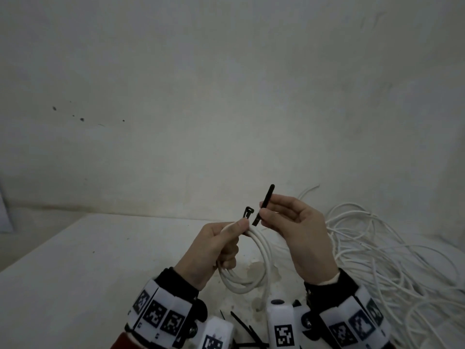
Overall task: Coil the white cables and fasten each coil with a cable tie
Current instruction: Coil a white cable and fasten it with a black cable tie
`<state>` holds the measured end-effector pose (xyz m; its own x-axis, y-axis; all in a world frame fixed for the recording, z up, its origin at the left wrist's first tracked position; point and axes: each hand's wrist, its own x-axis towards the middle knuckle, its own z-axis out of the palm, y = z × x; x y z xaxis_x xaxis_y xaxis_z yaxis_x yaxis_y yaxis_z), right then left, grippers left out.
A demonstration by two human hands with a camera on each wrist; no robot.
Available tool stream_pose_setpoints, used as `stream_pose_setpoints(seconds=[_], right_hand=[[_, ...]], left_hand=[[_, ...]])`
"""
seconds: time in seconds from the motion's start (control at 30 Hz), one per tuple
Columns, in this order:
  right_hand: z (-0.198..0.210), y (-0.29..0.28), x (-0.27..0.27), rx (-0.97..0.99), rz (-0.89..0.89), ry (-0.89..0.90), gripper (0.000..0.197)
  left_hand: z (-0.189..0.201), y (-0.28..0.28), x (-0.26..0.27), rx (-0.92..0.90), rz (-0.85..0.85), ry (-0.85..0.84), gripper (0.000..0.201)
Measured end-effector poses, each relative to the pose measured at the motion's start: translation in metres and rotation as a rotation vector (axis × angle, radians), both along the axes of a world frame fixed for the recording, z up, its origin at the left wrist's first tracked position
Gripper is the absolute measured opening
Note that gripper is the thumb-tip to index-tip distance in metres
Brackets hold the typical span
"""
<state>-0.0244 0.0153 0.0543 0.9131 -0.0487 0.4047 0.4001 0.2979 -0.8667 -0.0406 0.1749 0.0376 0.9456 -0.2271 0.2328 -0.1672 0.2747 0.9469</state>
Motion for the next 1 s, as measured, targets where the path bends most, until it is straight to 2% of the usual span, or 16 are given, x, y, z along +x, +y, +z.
stream_pose_setpoints(seconds=[0.1,0.27,0.4,0.73,1.0], right_hand=[[0.0,0.001,-0.001,-0.1,-0.068,-0.097,0.02],[-0.001,0.001,-0.002,-0.3,-0.174,-0.237,0.029],[-0.003,0.001,-0.002,-0.376,-0.217,-0.283,0.03],[-0.002,0.0,-0.003,-0.433,-0.251,-0.47,0.034],[-0.004,0.0,-0.002,-0.606,-0.368,-0.713,0.02]], left_hand=[[0.001,0.0,-0.001,-0.005,-0.006,0.021,0.035],[0.006,0.002,-0.005,-0.005,-0.011,0.022,0.046],[0.007,0.0,-0.006,0.007,-0.013,0.02,0.048],[0.007,0.003,-0.004,0.014,-0.083,0.06,0.033],[0.011,0.007,-0.005,0.021,-0.141,0.143,0.031]])
